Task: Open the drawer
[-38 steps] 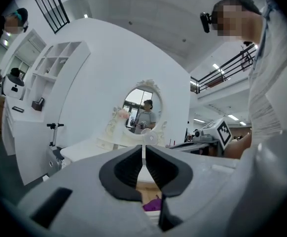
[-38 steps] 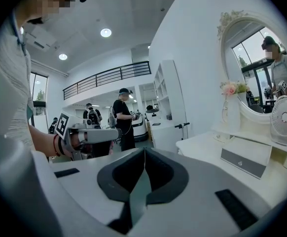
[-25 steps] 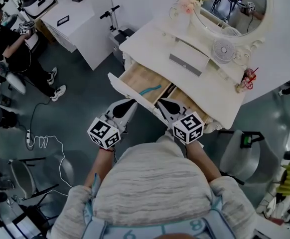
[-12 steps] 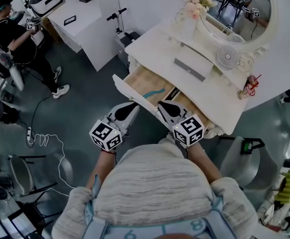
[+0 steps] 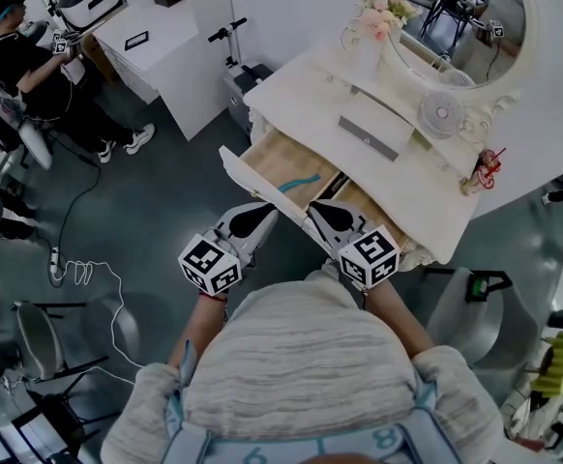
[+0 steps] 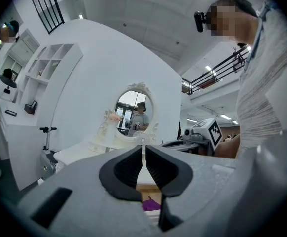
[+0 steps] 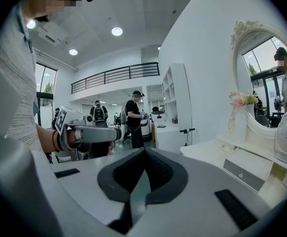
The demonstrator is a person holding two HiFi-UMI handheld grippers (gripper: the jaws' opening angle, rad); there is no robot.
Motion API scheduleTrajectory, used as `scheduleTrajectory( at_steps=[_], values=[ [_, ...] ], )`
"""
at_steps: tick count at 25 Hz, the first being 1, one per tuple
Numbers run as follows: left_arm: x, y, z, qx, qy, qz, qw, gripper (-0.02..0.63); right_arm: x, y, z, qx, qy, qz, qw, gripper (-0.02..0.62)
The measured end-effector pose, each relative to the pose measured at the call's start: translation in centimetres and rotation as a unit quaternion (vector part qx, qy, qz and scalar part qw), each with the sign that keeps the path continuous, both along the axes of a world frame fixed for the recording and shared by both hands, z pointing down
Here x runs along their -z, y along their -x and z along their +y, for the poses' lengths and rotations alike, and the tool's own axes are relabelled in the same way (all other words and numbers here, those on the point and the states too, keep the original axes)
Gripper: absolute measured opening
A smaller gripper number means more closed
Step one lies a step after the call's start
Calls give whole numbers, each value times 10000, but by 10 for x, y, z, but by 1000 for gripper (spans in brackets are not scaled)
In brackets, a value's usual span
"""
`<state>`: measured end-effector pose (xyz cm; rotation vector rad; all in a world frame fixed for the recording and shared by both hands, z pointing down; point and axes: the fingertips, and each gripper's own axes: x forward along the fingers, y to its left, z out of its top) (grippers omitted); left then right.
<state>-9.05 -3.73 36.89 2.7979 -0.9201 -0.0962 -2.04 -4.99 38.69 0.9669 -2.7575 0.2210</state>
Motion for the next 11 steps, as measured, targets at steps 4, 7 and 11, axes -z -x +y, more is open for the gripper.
scheduleTrajectory(
  at_steps=[4,7,11],
  values=[
    [1,5,4,76,-10,29,10000,32,1,8,1,169,-8,49,9998,8],
    [0,11,6,151,9,54,9999,32,2,15,3,269,-17,38,9996,8],
    [-1,22,10,240,32,107,9996,34,3,28,5,366,-20,35,9993,8]
  ],
)
